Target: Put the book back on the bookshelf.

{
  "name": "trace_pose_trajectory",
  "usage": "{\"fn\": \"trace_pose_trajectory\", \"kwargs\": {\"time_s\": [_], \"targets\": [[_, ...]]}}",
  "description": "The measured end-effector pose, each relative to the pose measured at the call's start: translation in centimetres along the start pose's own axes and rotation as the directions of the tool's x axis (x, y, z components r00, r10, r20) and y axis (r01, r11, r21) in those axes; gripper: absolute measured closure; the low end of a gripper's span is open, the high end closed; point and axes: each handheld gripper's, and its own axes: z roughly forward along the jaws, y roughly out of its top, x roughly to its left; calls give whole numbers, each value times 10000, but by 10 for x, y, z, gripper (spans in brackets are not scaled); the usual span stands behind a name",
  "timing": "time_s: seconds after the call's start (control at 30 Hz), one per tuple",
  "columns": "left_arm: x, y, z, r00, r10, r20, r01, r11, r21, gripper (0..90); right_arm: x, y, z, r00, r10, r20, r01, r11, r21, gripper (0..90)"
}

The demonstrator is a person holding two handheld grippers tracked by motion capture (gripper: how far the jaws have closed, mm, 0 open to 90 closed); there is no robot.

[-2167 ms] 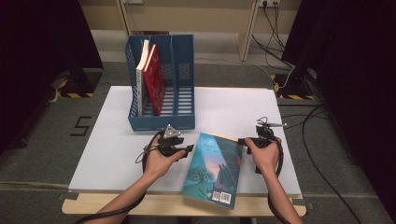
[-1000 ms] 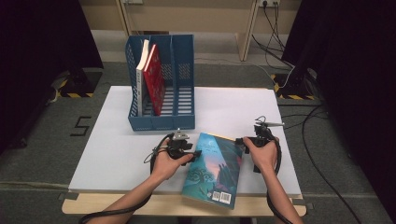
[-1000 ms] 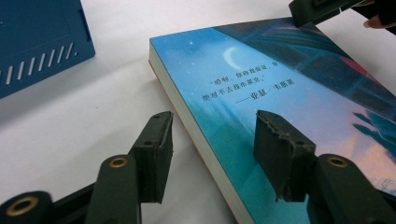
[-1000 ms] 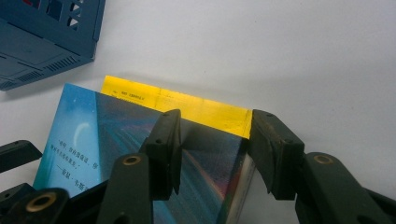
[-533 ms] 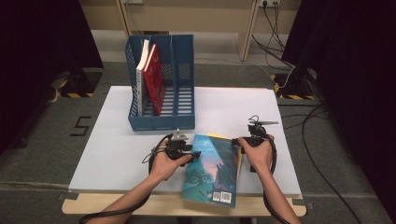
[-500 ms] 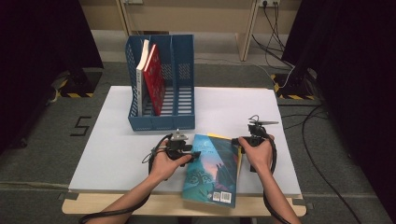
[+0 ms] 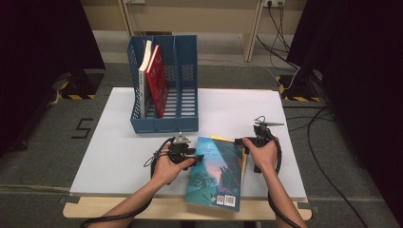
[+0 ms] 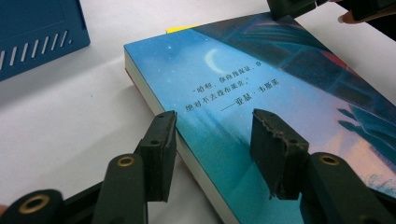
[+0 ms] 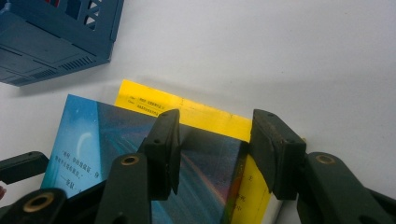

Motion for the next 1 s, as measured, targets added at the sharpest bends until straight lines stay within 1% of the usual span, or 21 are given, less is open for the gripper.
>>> {"fn": "trace_pose_trajectory", "kwargs": {"time_s": [0.2, 0.37, 0.43, 0.47, 0.57, 0.6, 0.67, 0.73, 0.77, 0.8, 0.87, 1.0], "targets": [[1, 0, 0, 10000, -34, 22, 34, 10000, 65, 510, 0, 0, 0, 9999, 67, -88, -67, 10000, 18, 537], [0, -1, 0, 10000, -61, -39, 61, 10000, -43, 512, 0, -1, 0, 9998, 208, -42, -208, 9998, -44, 543], [0, -2, 0, 9999, -89, -52, 89, 9999, -47, 514, 1, -1, -1, 9993, 360, -22, -360, 9993, 88, 547], [-1, -2, 0, 9999, -104, -57, 104, 9999, -58, 514, 0, -1, -2, 9994, 352, -22, -352, 9993, 148, 552], [-1, -3, 0, 9998, -184, -89, 183, 9997, -131, 516, -1, -1, -4, 9981, 600, -131, -594, 9974, 401, 570], [-2, -3, 0, 9998, -187, -121, 185, 9997, -148, 517, -2, -2, -5, 9982, 579, -137, -571, 9973, 471, 576], [-2, -3, 0, 9998, -148, -131, 146, 9998, -150, 517, -3, -2, -6, 9966, 768, -293, -750, 9955, 578, 580], [-1, -4, 0, 9998, -178, -75, 177, 9997, -167, 518, -6, -2, -5, 9959, 760, -487, -732, 9957, 562, 582], [-1, -4, 0, 9998, -198, -66, 197, 9997, -171, 519, -7, -2, -6, 9954, 804, -525, -769, 9950, 644, 580], [-1, -4, 0, 9998, -163, -75, 162, 9997, -163, 518, -7, -1, -5, 9953, 799, -552, -761, 9949, 668, 573], [-2, -4, 0, 9998, -135, -127, 133, 9997, -193, 518, -7, 0, -5, 9965, 608, -580, -571, 9963, 635, 564], [-1, -4, 0, 9998, -204, -64, 202, 9996, -202, 518, -5, 2, -3, 9985, 345, -420, -329, 9987, 393, 543]]}}
